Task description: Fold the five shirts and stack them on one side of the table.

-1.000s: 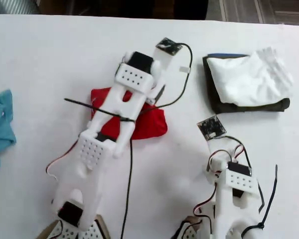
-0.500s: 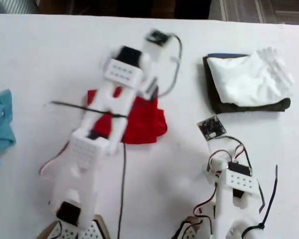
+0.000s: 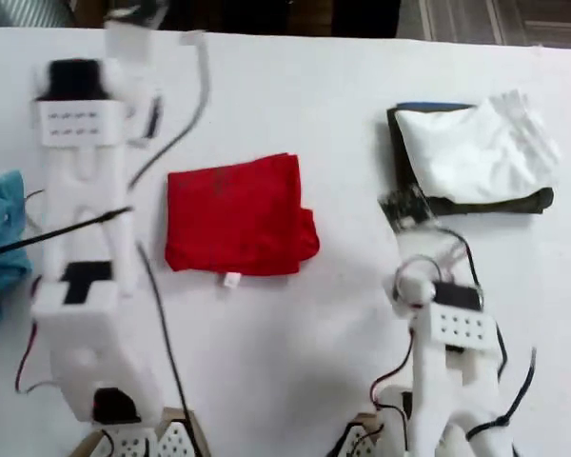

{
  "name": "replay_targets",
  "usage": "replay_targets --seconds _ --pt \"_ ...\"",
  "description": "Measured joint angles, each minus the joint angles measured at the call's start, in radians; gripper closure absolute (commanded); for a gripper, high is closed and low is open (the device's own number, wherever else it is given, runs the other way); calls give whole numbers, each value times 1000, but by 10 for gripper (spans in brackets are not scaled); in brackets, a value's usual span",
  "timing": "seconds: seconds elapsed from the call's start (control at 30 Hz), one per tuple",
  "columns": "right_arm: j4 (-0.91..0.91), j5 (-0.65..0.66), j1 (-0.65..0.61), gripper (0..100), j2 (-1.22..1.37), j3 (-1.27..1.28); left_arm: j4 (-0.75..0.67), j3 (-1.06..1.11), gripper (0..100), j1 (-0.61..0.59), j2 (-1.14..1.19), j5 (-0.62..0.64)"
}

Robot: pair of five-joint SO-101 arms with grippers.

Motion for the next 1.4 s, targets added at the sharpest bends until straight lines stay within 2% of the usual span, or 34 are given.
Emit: replay_targets --seconds 0.27,0.43,0.53,0.73,0.83,1.1,1.33,1.4 --pt "192 -146 -367 978 272 -489 -3 342 973 -247 -230 -103" --pt "207 -233 -565 978 562 -718 -107 646 973 -302 -376 -109" --pt "207 -264 -631 978 735 -812 -207 865 973 -319 -488 -110" --pt "207 -287 -664 978 927 -867 -405 1267 973 -336 -727 -160" --pt "215 -287 -661 978 968 -867 -457 1375 973 -341 -770 -160" --pt "265 -287 -672 978 971 -824 -499 1393 973 -342 -712 -160" --pt "288 -287 -674 977 726 -821 -522 1396 973 -344 -644 -158" --pt "276 -288 -655 948 663 -821 -526 1396 973 -344 -644 -158"
